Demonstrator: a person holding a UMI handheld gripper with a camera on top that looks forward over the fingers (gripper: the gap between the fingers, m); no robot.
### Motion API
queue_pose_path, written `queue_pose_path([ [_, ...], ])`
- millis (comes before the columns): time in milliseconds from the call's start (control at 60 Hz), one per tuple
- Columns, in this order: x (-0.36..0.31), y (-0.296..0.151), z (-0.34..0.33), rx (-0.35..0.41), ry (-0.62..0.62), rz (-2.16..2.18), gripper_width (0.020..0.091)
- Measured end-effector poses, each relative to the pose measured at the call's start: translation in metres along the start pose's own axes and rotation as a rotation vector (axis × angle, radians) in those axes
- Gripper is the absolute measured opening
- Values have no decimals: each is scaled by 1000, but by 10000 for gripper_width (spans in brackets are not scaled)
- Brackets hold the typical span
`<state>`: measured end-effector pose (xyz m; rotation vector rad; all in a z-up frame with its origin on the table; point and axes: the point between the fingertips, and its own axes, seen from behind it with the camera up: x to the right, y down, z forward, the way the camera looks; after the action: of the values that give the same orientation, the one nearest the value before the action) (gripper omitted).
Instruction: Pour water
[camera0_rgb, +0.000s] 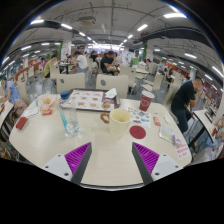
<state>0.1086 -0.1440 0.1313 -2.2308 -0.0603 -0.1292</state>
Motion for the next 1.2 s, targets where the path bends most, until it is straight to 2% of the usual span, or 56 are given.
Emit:
queue_pose_path([
  [167, -68, 7, 13, 32, -100, -15, 843],
  [267, -114, -6, 36, 68, -149, -5, 841],
  [383, -152, -34, 72, 131, -156, 18, 843],
  [533, -180, -57, 127, 162, -125, 18, 842],
  [633, -182, -63, 157, 158, -75, 17, 778],
  [700, -179, -67, 170, 163, -62, 57, 680],
  [733, -176, -73, 172, 182, -50, 71, 605],
  [767, -173, -59, 157, 178, -52, 84, 593],
  [783, -175, -73, 172, 178, -50, 90, 573],
  [933, -175, -76, 178, 183, -72, 85, 445],
  [1067, -171, -76, 177, 158, -57, 84, 420],
  [1200, -164, -95, 159, 178, -108, 179, 420],
])
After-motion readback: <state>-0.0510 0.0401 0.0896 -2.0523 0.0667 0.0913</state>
